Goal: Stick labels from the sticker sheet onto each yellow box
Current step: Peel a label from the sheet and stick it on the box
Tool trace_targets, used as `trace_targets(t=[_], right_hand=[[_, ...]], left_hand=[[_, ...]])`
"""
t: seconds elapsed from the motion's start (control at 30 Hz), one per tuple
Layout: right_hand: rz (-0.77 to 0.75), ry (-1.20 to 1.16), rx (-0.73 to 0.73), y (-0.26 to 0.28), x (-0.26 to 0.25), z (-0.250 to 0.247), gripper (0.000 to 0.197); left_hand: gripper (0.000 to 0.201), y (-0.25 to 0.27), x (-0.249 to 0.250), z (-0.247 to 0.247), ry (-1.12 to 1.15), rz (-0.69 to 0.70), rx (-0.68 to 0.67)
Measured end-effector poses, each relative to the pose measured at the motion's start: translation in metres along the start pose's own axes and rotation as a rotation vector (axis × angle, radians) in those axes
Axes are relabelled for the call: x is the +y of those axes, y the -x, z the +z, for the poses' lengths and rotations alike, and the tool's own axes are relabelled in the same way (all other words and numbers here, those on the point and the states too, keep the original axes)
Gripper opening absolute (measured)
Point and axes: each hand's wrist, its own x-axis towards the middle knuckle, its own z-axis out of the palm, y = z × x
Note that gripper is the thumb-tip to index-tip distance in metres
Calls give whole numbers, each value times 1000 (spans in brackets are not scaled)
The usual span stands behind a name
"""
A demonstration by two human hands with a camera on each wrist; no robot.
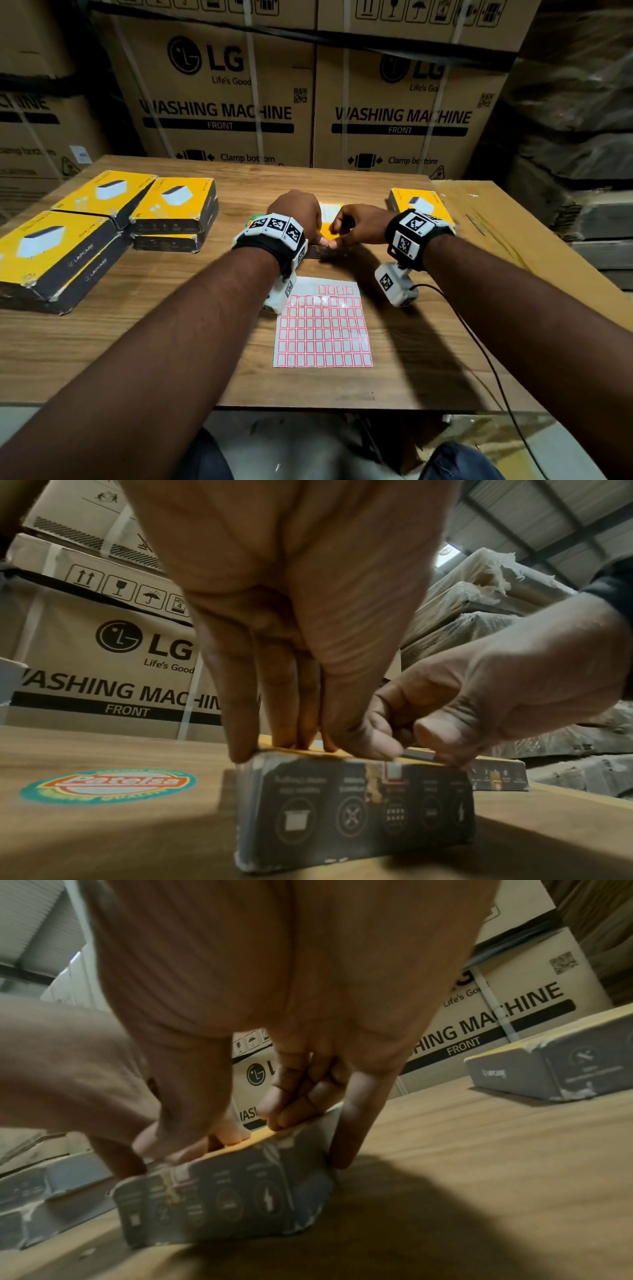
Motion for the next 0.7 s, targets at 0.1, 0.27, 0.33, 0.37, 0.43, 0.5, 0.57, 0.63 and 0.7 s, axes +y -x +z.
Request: trace_targets(t=[0.1,0.27,0.33,0.37,0.43,0.5,0.57,0.63,0.7], right_hand=[[4,151,37,-2,-6,7,54],[-23,333,173,-11,-9,23,67],[-23,347,162,-10,-9,21,65],[-27,363,151,-9,-9,20,64],[-47,411,150,-8,-5,19,65],[-62,427,156,-9,-1,19,67],[-72,416,148,-9,-1,18,66],[-70,393,126,-8,-2,15,62],[-59,375,104,-7,-3,13,60]], left_hand=[[13,1,-2,0,-5,-25,38],[22,0,-7,3,-4,-12,40],[21,-1,-9,2,6,-4,27],[18,-1,-9,1,12,3,20],[9,0,-9,-1,13,29,9],[22,1,-6,0,-21,68,-7],[38,3,-5,6,-54,95,-27],[48,4,-4,12,-64,121,-27],[49,4,-3,15,-76,131,-15]])
